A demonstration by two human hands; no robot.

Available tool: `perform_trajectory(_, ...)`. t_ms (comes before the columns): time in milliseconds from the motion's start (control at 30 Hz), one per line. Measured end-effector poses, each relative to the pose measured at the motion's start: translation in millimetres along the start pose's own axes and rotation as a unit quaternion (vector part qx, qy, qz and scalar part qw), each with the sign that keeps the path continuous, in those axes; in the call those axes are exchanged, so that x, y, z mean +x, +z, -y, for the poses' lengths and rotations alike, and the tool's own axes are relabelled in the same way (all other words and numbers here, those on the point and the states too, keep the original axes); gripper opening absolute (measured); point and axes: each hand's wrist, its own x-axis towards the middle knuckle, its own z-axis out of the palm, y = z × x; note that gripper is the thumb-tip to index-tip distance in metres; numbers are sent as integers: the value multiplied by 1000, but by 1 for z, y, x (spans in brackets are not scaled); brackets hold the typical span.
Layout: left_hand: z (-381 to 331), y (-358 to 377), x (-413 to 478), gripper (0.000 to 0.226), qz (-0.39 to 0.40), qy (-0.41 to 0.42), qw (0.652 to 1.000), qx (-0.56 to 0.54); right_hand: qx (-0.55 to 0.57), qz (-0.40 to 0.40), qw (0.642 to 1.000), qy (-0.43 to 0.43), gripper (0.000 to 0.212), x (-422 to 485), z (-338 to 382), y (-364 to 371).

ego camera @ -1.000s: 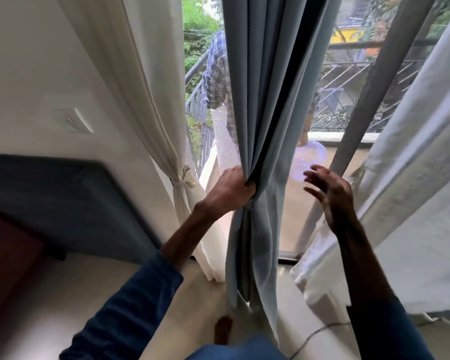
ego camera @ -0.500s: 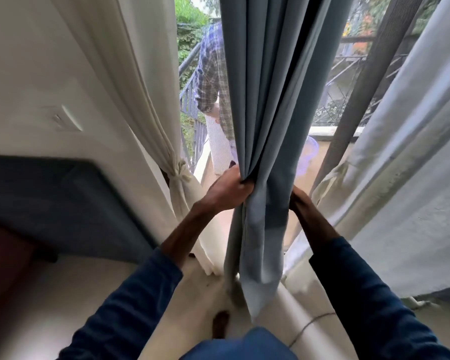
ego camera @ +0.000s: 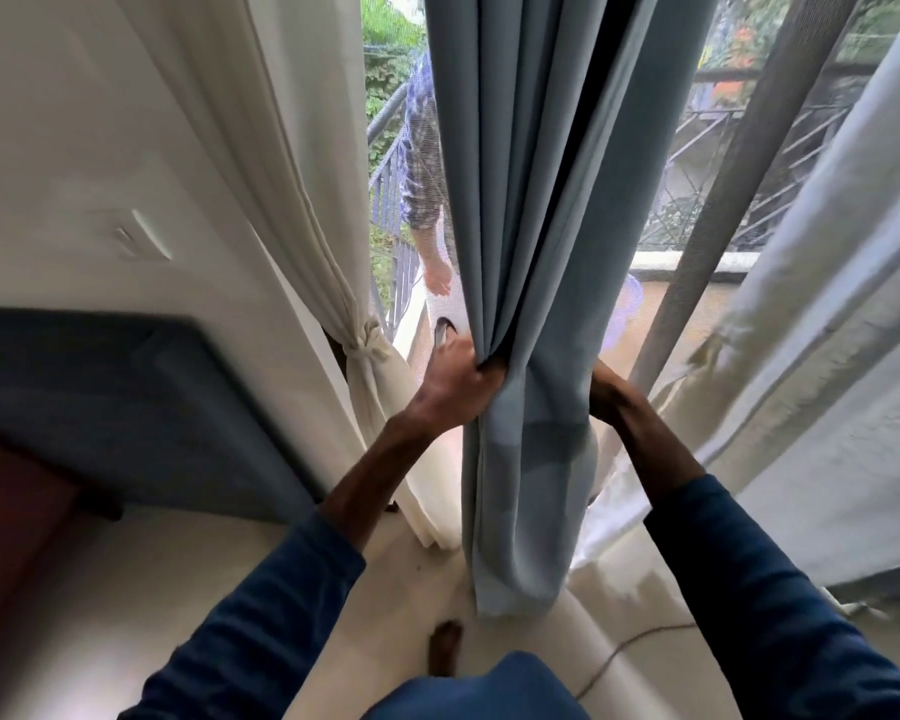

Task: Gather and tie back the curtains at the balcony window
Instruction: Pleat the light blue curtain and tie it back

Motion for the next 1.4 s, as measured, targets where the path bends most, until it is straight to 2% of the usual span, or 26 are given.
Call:
perform_trajectory(33, 1, -1, 1, 55, 7, -2, 1000, -8, 39, 4, 999, 29, 102, -11, -1, -1)
perform_trajectory(133, 1, 5, -2, 35, 61, 32, 996, -58, 56, -68, 996, 30, 60, -42, -11, 7)
perform_trajectory(200, 0, 12, -3, 35, 91, 39, 992, -72, 68, -124, 990, -12, 71, -40, -17, 16)
perform_trajectory(267, 3, 15, -2, 38, 100, 41, 990, -92, 76, -137, 987, -19, 24, -37, -9, 34)
perform_trajectory(300, 4, 14, -1, 39, 102, 40, 989, -102, 87, -151, 985, -18, 21, -35, -6, 39)
perform_trajectory(367, 9, 8, 2, 45, 94, 46, 990, -95, 75, -174, 982, 3, 38, -25, 0, 35)
perform_trajectory(400, 13, 5, 3, 45, 87, 44, 991, -89, 77, -183, 980, -1, 40, -22, 8, 31)
perform_trajectory(467, 19, 1, 6, 39, 65, 31, 994, -79, 136, -215, 967, -8, 31, -8, 26, 20)
perform_trajectory(567, 18, 1, 10, 48, 10, 27, 999, -40, 225, -262, 938, 9, 2, -6, 36, 11)
perform_trajectory(700, 9, 11, 11, 46, -57, 4, 998, 2, 292, -299, 906, -67, 22, -21, 22, -6)
perform_trajectory(800, 7, 22, 10, 53, -127, -16, 991, 32, 308, -339, 882, -107, 13, -39, 15, -15)
perform_trajectory(900, -1, 32, 8, 53, -183, -50, 975, 117, 268, -413, 861, -126, 5, -58, 6, -19)
perform_trajectory(967, -7, 36, 8, 50, -202, -47, 965, 161, 218, -449, 855, -141, 9, -69, 3, -18)
perform_trajectory(1100, -13, 39, 12, 46, -233, -12, 957, 172, 159, -481, 846, -165, 20, -91, -2, -11)
perform_trajectory(1200, -17, 42, 14, 47, -244, -6, 954, 176, 159, -444, 863, -184, 31, -101, -6, 2)
perform_trajectory(1333, -16, 47, 15, 43, -245, -11, 955, 168, 120, -371, 908, -152, 21, -101, -9, 23)
perform_trajectory(1400, -11, 49, 14, 48, -261, -5, 952, 158, 122, -340, 922, -137, 20, -100, -8, 28)
